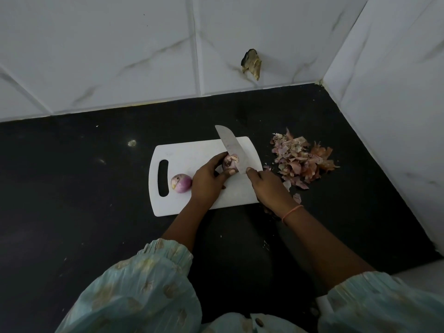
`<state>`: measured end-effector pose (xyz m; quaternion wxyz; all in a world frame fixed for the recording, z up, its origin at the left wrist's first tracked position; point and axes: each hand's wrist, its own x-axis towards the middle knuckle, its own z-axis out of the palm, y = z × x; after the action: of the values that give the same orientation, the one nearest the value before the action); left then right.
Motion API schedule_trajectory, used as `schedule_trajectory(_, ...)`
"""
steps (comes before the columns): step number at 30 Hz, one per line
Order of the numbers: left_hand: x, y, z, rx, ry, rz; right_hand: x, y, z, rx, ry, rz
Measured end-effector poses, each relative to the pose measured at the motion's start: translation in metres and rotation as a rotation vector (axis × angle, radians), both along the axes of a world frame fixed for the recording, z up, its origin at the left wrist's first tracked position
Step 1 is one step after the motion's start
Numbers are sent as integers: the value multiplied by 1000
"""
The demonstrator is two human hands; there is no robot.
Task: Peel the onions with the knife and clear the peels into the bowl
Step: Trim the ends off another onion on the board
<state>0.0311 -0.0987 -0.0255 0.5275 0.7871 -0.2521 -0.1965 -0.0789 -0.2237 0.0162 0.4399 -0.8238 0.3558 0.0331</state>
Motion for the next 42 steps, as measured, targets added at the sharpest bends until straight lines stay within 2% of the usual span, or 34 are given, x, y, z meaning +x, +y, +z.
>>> schedule_trajectory(3, -1, -1, 0, -18, 1, 34, 12, -1, 2, -79, 25, 16)
schedule_trajectory(6, -4, -1, 1, -16, -41, 77, 18, -6, 0, -271, 98, 87)
schedule_trajectory(7, -5, -1, 0, -14, -70, 94, 18, -8, -3, -284, 112, 46)
schedule_trajectory(10, -9, -3, 0, -11, -118, 130, 23, -8, -8, -308, 69, -87)
schedule_trajectory(14, -11, -4, 1, -16, -124, 158, 27, -9, -7, -361, 38, -105)
schedule_trajectory(21, -10, -6, 1, -31, -118, 181, 34, -15, -8, -326, 99, -1)
schedule_trajectory(25, -7, -6, 1, -14, -118, 157, 33, -20, -3, -295, 17, -28)
schedule_trajectory(31, -4, -8, -1, 38, -21, 171, 33, -9, -9, -394, -50, 70)
schedule_trajectory(38, -14, -4, 3, -2, -97, 178, 1, -34, -10, -361, -122, -245)
schedule_trajectory(42, -17, -4, 3, -6, -104, 196, -15, -39, -17, -349, -137, -289)
